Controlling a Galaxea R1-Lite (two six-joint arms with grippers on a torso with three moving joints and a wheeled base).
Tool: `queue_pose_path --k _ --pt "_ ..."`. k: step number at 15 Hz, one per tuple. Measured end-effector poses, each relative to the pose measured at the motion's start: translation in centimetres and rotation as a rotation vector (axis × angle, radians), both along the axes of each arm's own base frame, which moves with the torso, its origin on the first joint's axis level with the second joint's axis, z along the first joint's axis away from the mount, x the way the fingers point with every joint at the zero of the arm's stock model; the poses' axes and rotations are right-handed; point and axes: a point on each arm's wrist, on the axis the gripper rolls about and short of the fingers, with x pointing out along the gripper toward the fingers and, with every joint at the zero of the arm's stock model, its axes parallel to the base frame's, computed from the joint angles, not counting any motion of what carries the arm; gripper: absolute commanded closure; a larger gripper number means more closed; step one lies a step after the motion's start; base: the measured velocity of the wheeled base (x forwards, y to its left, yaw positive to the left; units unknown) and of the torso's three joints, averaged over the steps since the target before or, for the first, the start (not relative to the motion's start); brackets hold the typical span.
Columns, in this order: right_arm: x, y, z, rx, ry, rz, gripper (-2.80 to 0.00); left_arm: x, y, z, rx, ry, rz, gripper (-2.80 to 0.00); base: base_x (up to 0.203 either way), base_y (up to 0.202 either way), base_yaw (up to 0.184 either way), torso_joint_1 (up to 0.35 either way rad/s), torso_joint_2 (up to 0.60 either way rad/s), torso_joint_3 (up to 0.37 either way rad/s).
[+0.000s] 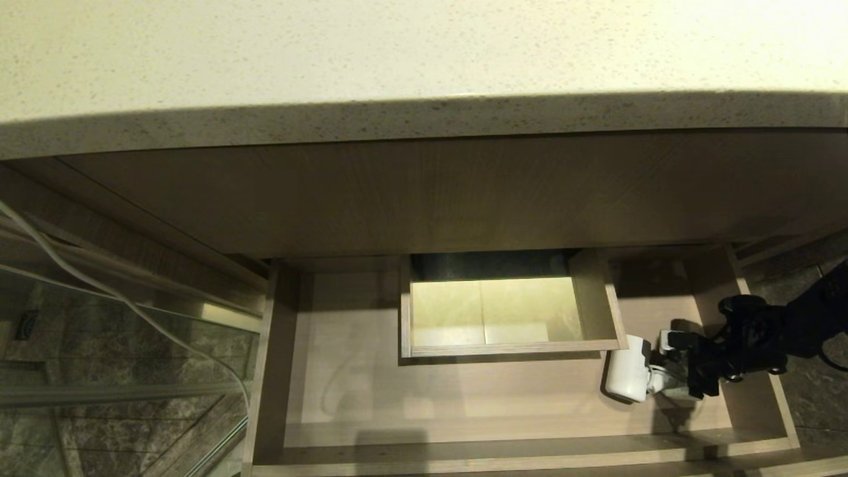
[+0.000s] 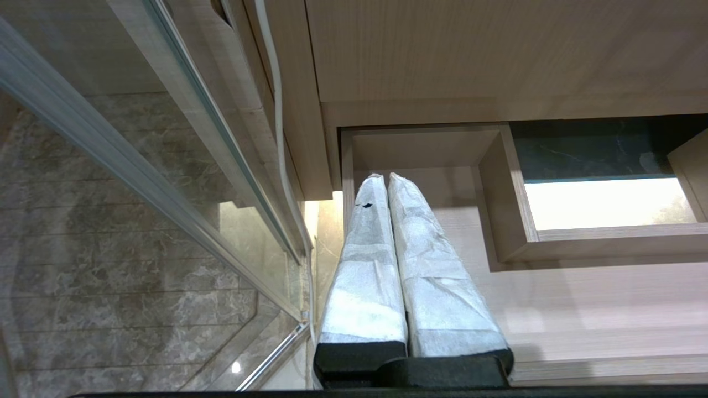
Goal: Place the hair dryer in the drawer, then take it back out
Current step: Take the hairdryer out
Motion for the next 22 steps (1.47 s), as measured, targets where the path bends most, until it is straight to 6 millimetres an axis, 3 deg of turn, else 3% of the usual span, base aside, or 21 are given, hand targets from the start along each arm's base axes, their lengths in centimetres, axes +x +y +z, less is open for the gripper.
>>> queue_pose_path --k 6,7,16,22 --pt "-0.1 0.0 -0.1 -0.031 0.003 0.015 -2.8 0.0 0.0 0.0 0.0 0.0 0.0 0.0 0.0 0.0 0.0 0.0 0.0 0.0" --pt "-0.1 0.0 -0.1 -0.031 0.003 0.015 0.0 0.0 0.0 0.0 0.0 0.001 0.0 0.0 0.0 0.0 0.0 0.0 0.0 0.0" --pt "-0.3 0.0 -0.1 -0.037 0.019 0.02 0.0 0.0 0.0 0.0 0.001 0.0 0.0 0.0 0.0 0.0 0.0 0.0 0.0 0.0" --pt "-0.3 -0.1 1.3 -0.048 -0.001 0.013 0.0 0.0 0.0 0.0 0.0 0.001 0.0 0.0 0.0 0.0 0.0 0.0 0.0 0.0"
